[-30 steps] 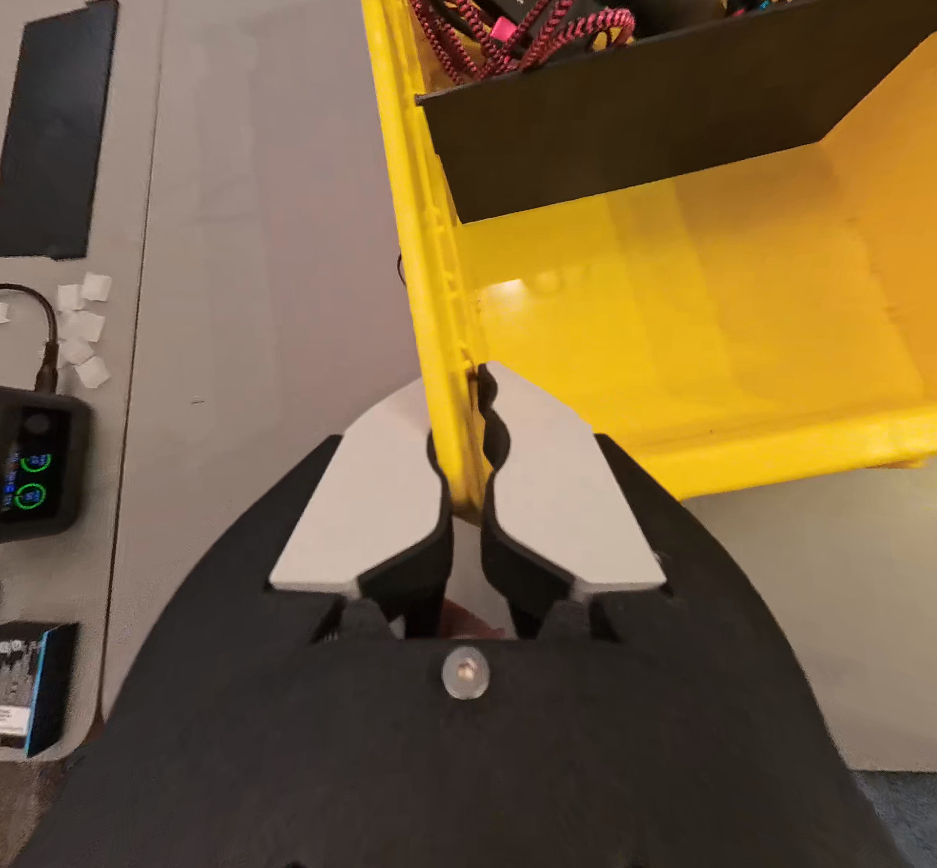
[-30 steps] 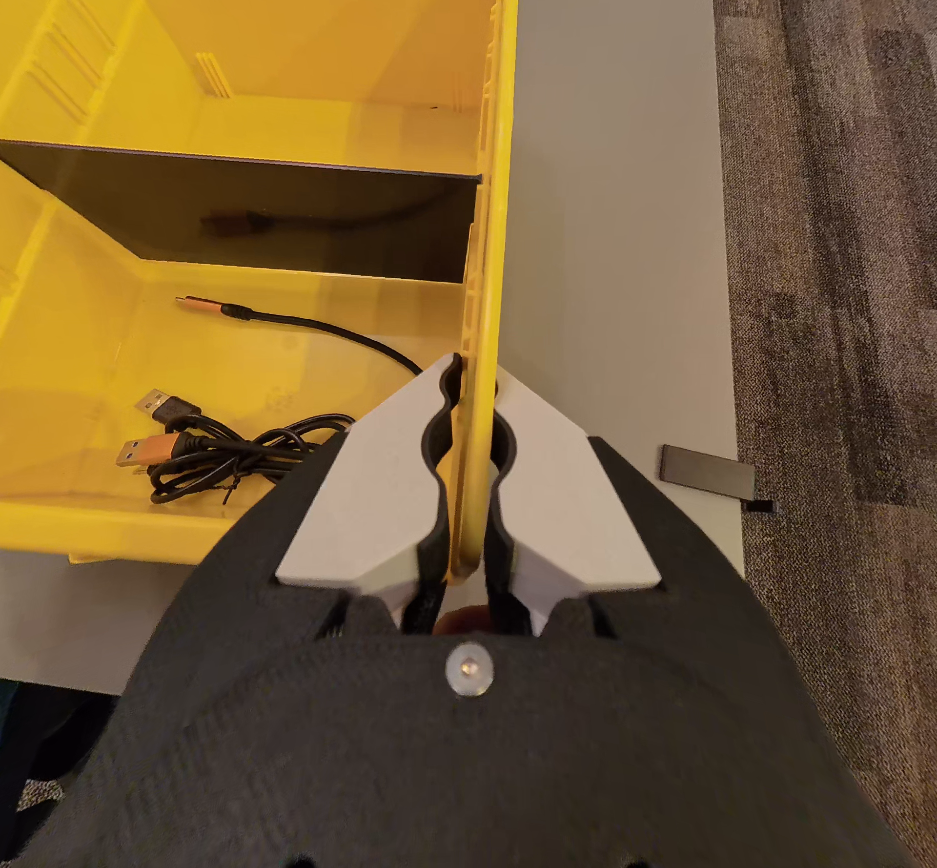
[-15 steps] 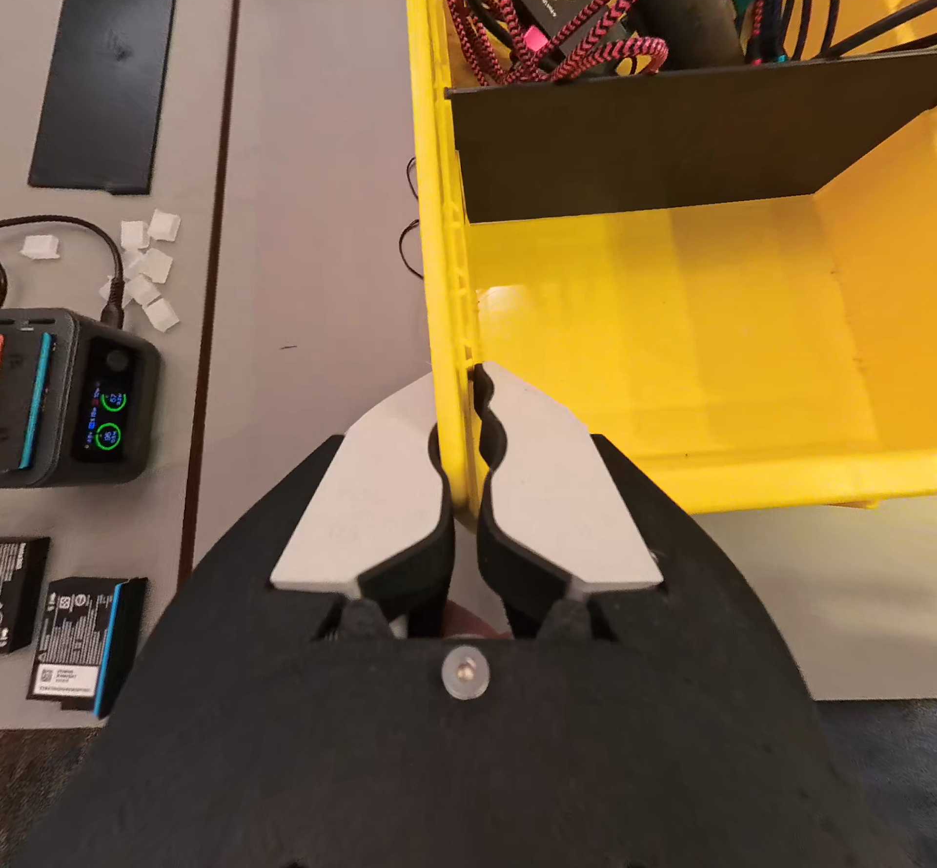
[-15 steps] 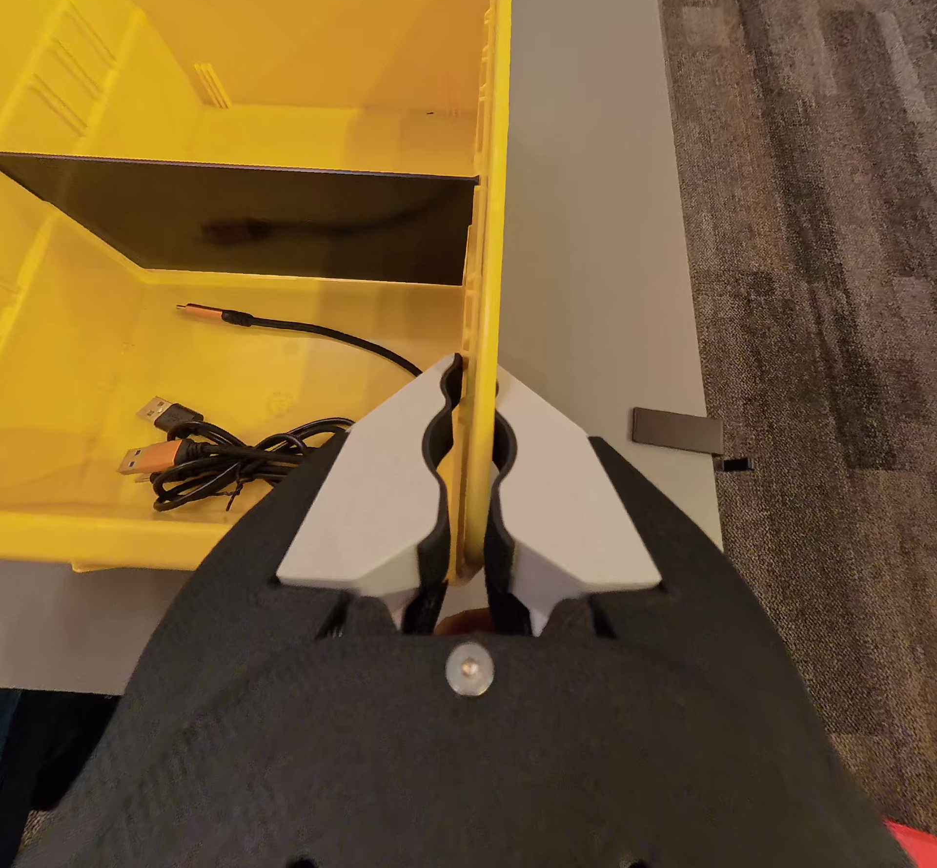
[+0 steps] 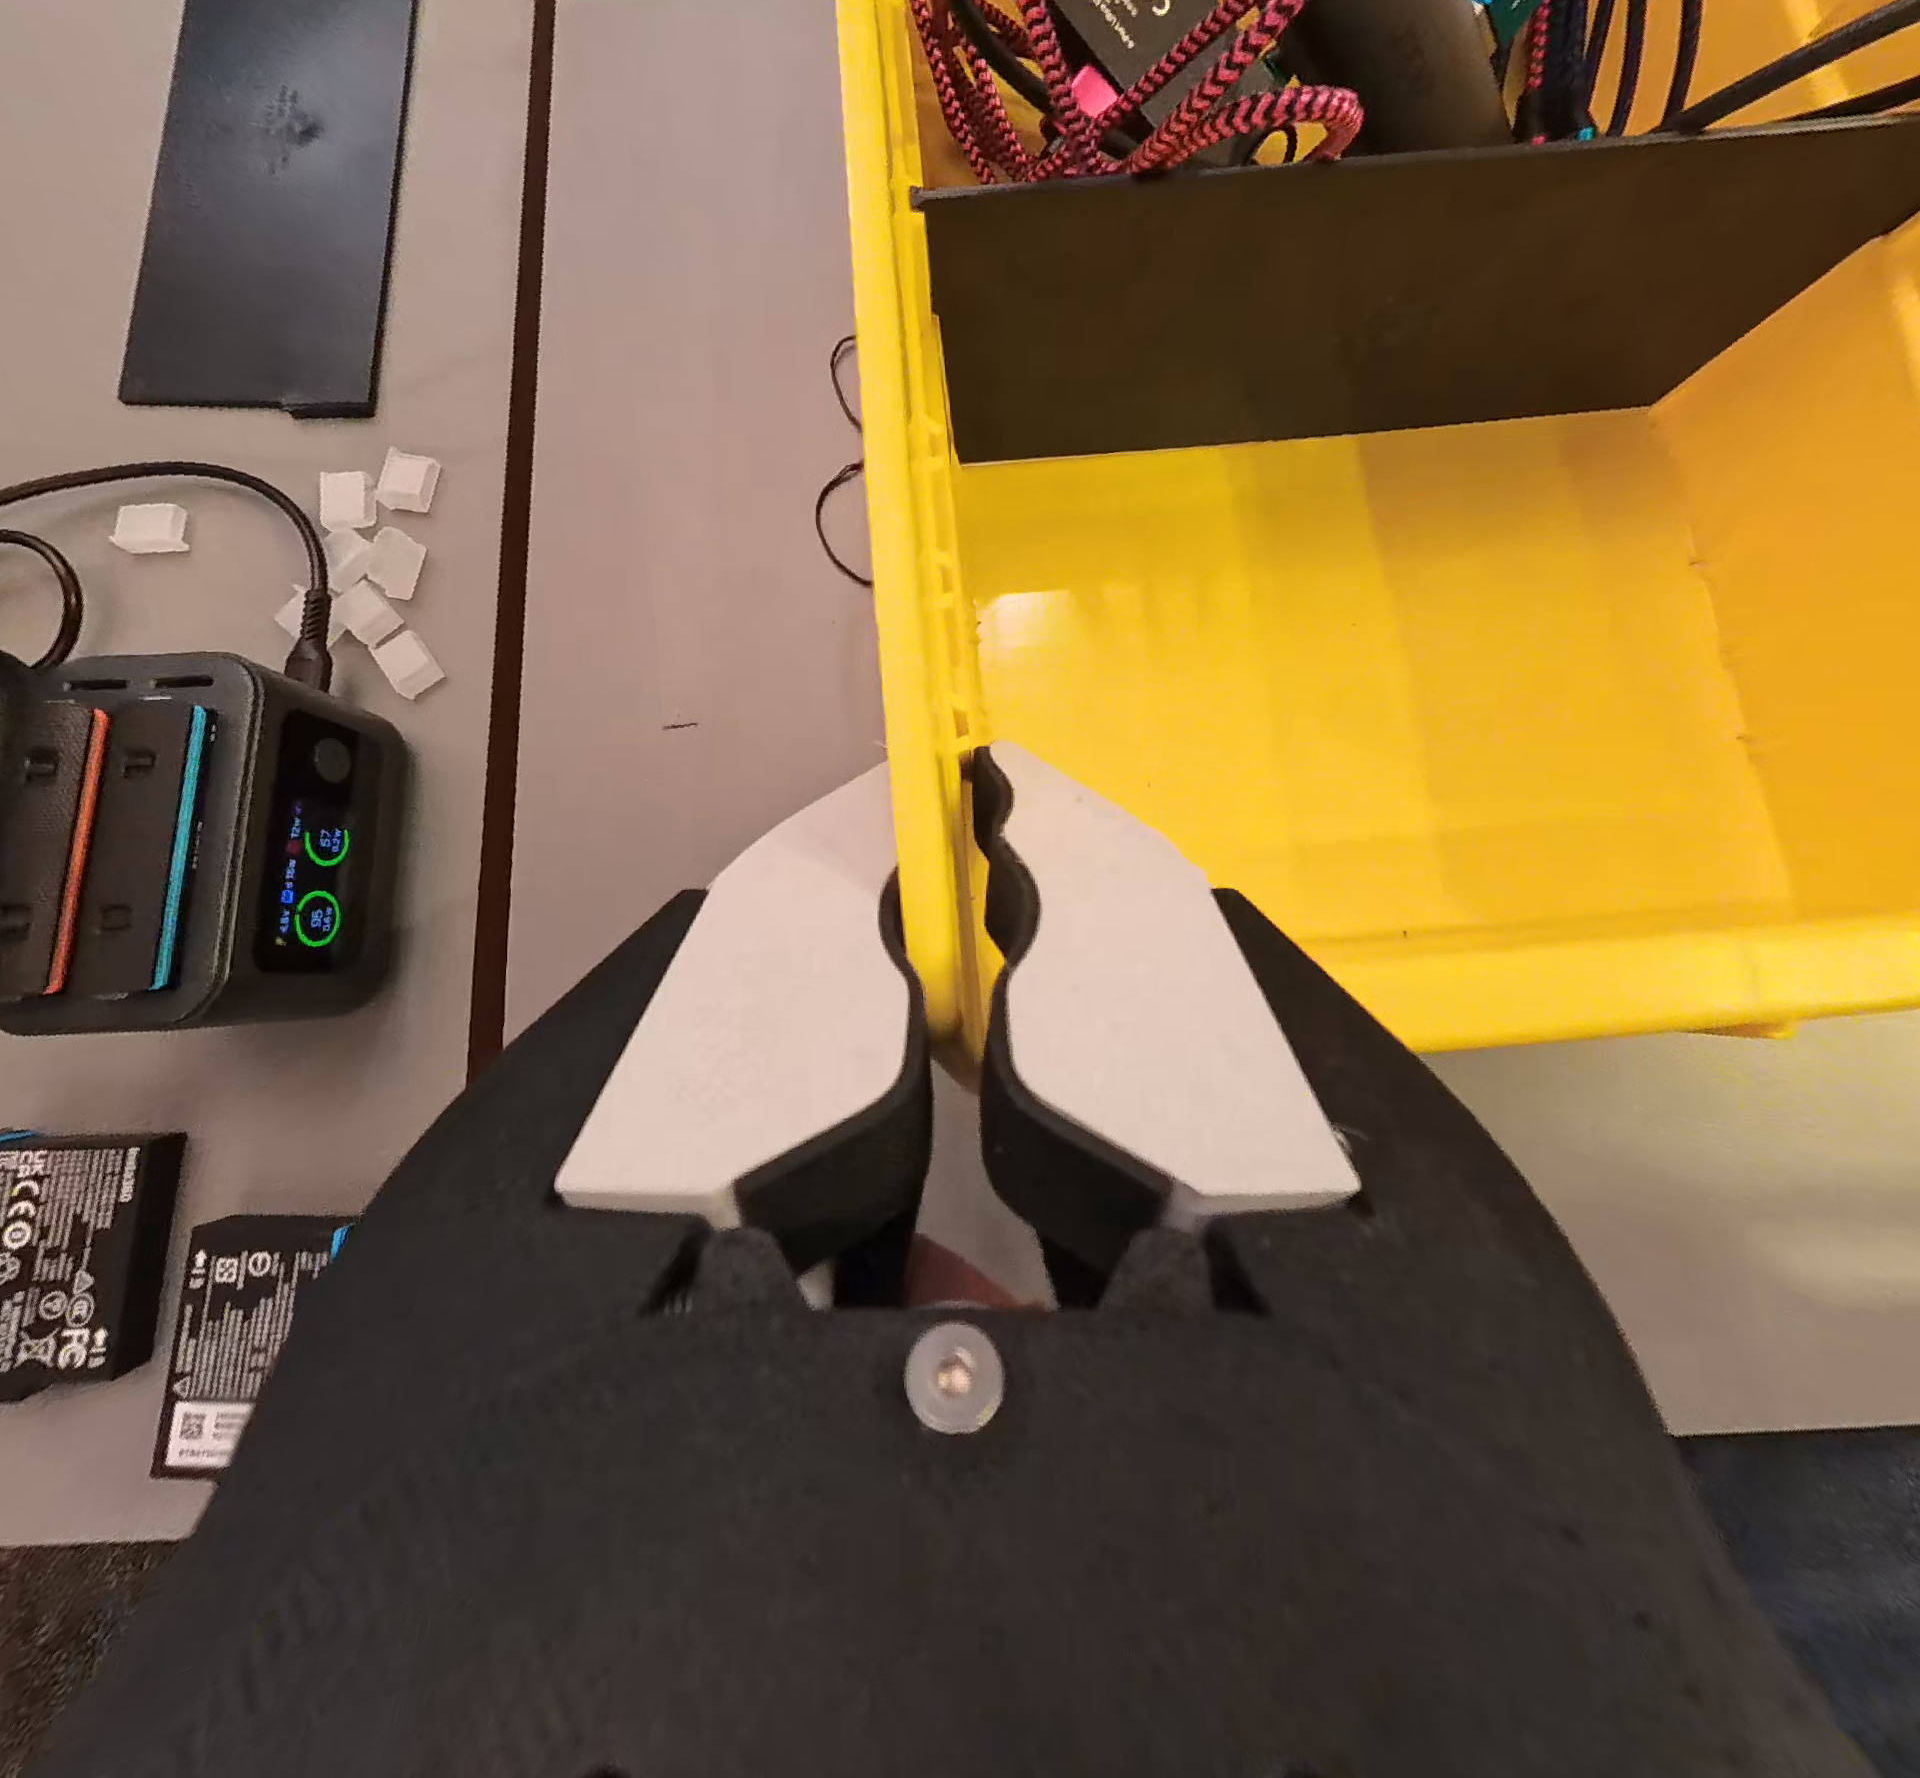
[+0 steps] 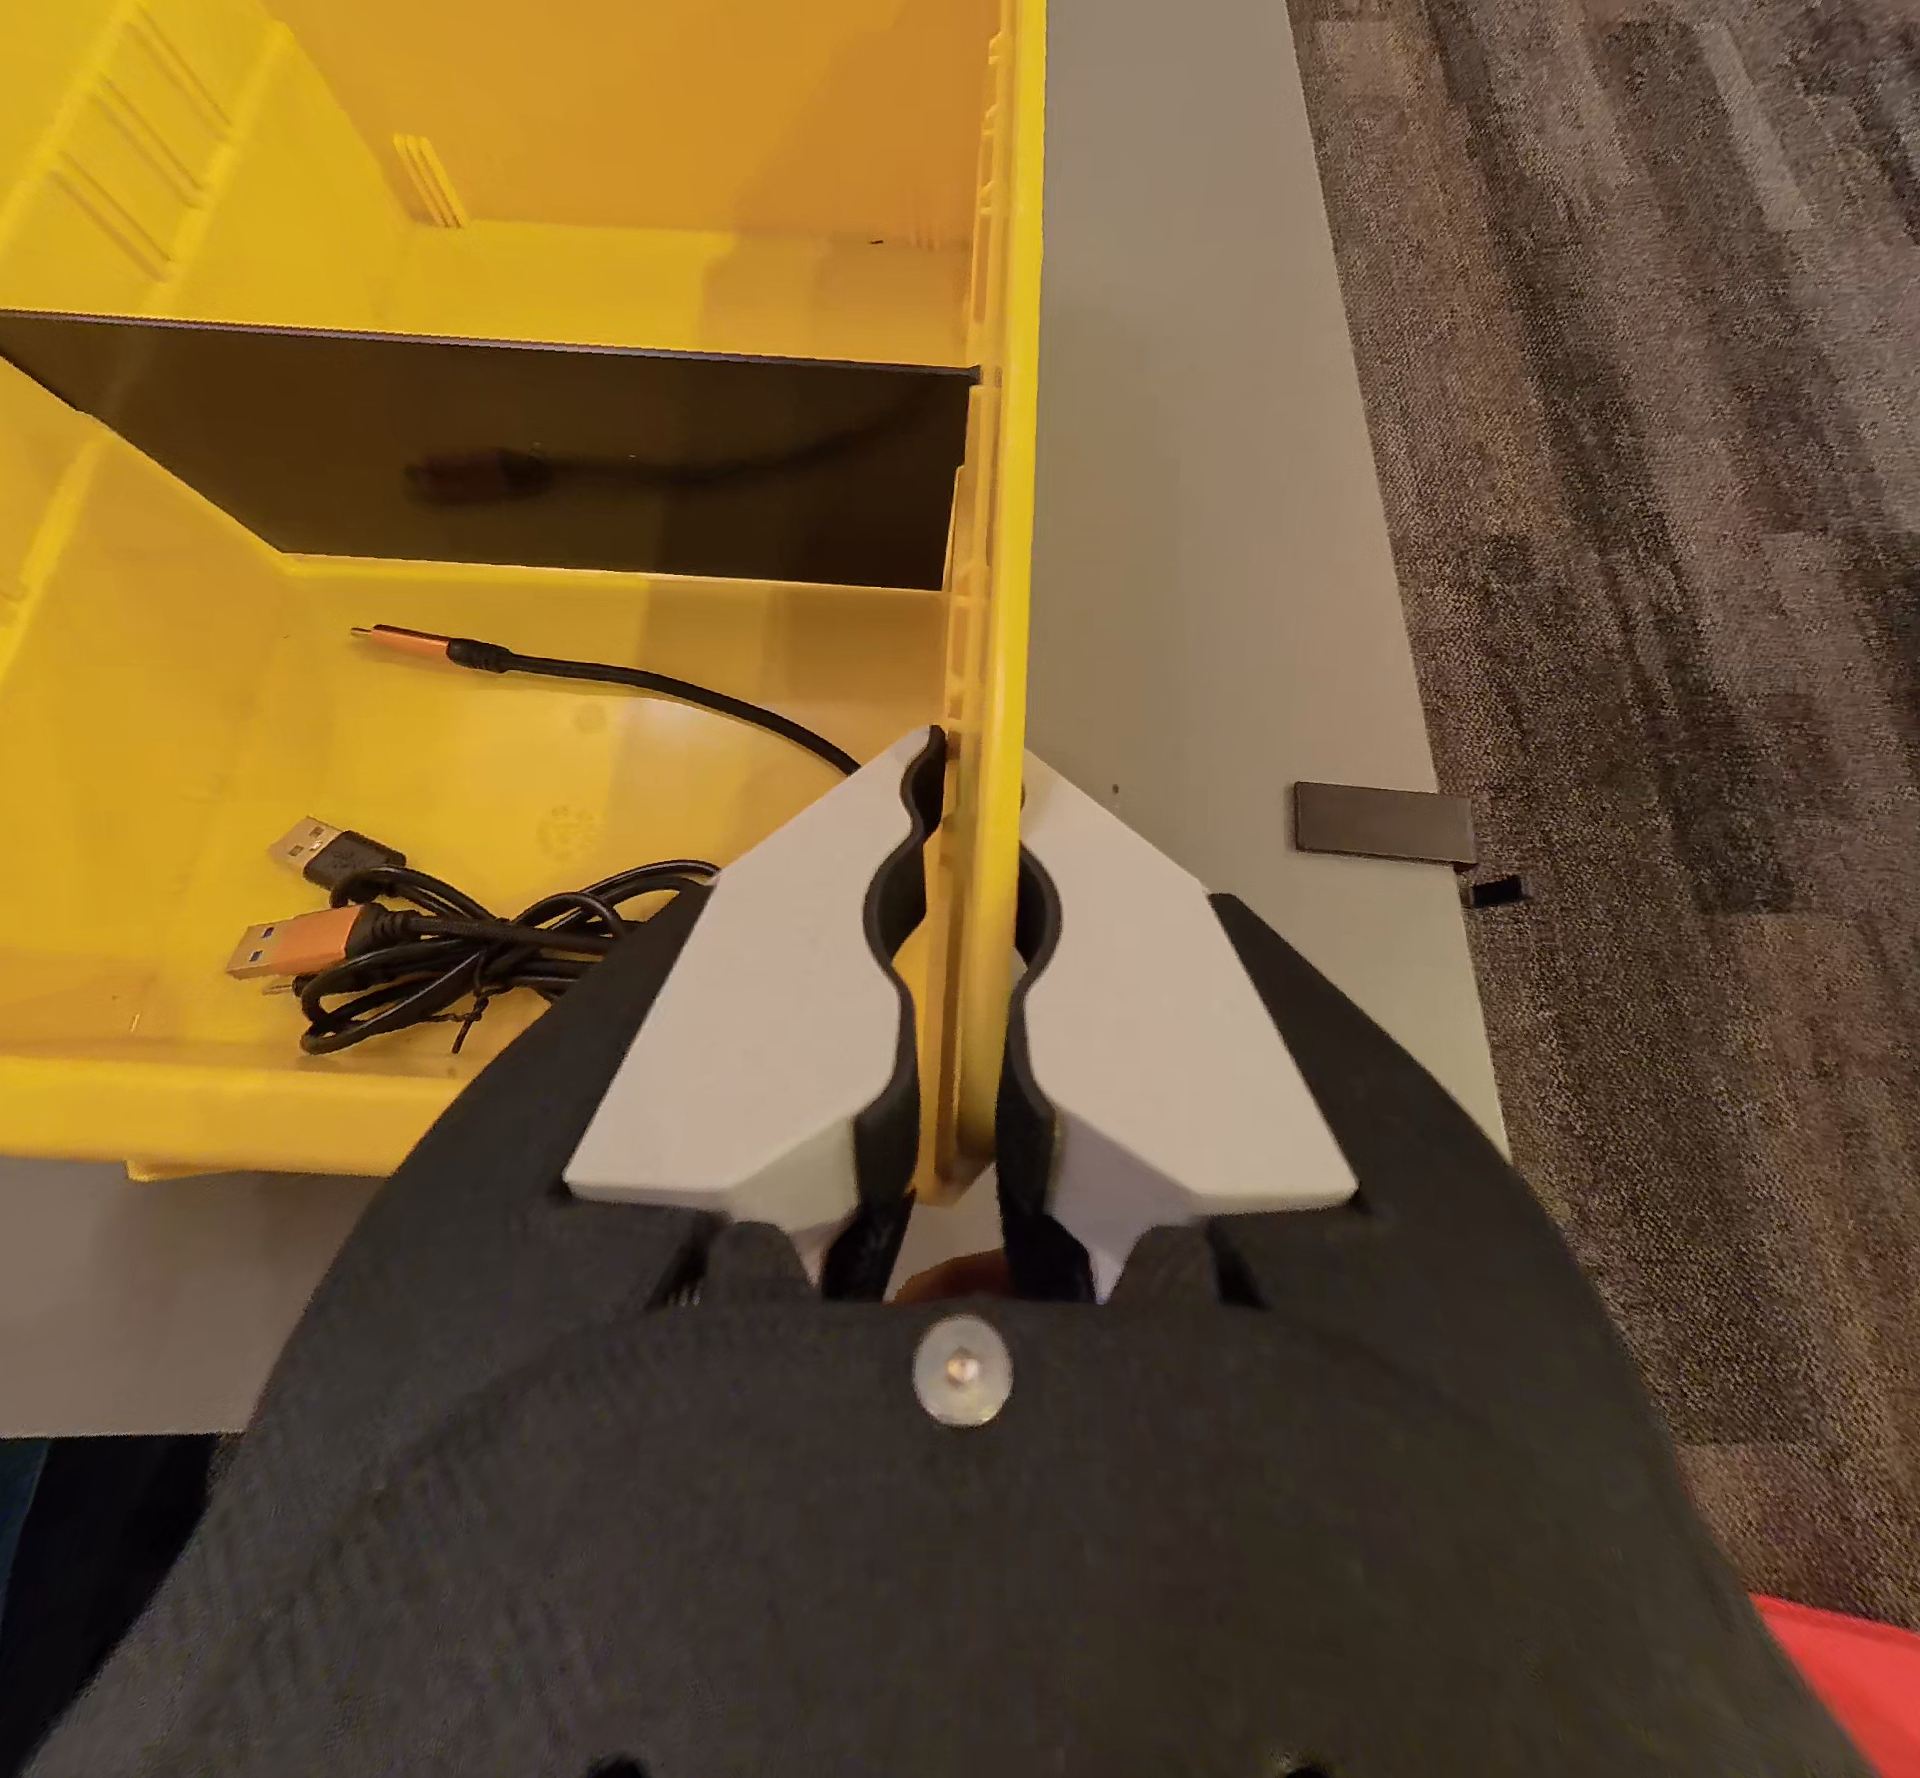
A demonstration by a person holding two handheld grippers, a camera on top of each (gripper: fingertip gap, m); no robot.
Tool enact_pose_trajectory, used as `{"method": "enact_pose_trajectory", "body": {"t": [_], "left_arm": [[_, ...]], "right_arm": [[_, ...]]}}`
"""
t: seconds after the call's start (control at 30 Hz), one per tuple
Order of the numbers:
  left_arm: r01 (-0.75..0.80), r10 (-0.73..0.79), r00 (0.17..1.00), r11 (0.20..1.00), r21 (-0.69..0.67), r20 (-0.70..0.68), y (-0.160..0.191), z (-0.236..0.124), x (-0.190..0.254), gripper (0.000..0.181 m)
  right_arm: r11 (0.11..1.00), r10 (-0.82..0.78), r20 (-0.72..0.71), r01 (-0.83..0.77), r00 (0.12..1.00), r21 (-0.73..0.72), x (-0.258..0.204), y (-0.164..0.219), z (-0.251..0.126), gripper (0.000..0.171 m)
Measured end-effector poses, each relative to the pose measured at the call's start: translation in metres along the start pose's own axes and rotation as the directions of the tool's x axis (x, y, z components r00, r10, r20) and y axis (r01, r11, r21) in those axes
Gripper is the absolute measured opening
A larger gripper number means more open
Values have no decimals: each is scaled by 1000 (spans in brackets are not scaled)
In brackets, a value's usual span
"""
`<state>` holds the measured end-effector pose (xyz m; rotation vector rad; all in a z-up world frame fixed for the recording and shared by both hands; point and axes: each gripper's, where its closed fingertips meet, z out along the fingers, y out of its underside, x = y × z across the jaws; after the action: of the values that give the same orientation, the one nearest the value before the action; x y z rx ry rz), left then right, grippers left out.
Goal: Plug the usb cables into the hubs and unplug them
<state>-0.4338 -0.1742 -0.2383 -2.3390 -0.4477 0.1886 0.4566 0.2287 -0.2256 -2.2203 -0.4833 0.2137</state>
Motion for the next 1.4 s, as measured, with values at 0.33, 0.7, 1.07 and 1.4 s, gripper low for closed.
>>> {"method": "enact_pose_trajectory", "body": {"t": [0.33, 0.7, 1.07, 1.4], "left_arm": [[-115, 91, 987, 977, 180, 136, -50, -43, 10, 55], [-382, 479, 863, 827, 412, -162, -130, -75, 233, 59], [-498, 630, 604, 777, 385, -488, -73, 10, 427, 68], [-530, 560, 674, 821, 212, -482, -38, 75, 426, 88]], "right_arm": [[990, -90, -163, 107, 982, 97, 6, -39, -38, 54], [845, -454, 112, 387, 884, 369, -205, -119, -68, 53], [829, -559, 530, 450, 638, 332, -411, -59, 7, 82], [782, -616, 521, 536, 590, 317, -464, -29, 71, 100]]}}
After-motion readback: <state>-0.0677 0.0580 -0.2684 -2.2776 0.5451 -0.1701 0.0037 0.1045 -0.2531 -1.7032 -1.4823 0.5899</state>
